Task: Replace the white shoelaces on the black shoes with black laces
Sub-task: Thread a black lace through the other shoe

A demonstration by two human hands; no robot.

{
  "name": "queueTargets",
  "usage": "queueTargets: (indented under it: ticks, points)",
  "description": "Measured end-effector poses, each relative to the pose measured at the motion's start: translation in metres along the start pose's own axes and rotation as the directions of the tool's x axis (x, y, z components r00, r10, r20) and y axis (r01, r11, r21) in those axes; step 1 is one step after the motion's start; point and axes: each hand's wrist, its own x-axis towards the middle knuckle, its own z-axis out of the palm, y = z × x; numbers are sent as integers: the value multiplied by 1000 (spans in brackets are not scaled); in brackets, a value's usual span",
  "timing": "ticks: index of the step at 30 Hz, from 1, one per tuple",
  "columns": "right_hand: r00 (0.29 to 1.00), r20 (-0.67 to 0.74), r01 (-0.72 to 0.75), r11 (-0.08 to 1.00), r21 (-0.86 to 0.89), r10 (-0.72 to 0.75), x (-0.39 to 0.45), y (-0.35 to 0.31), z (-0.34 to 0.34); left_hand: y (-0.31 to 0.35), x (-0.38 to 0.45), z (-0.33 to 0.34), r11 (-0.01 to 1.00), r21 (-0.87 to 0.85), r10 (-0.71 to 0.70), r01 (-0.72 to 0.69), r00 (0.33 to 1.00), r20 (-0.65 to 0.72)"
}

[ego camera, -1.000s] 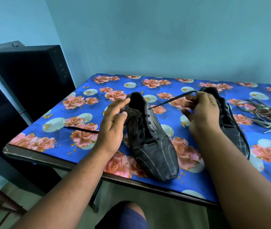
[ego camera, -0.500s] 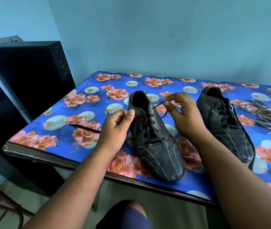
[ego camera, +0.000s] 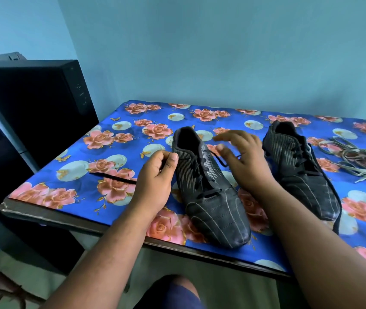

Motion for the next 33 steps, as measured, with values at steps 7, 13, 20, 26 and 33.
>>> queueTargets:
  ticks: [7, 13, 20, 26, 33]
  points:
    - [997, 4, 72, 997, -8, -72, -1, -6, 2, -9, 4, -1, 996, 72, 65, -61, 996, -55]
    - [999, -7, 43, 998, -41, -43, -1, -7, 6, -10, 5, 1, 941, 299, 201, -155, 971, -128]
    - [997, -18, 77, 997, 7, -77, -3, -8, 2, 10, -14, 11, 731, 564, 499, -383, 864, -61]
    - [989, -28, 148, 989, 8, -148, -4, -14, 2, 5, -9, 10, 819, 458, 434, -346, 895, -100]
    - [989, 13, 148, 989, 31, -148, -4, -14, 4, 1, -6, 12, 929, 241, 290, -279, 957, -11]
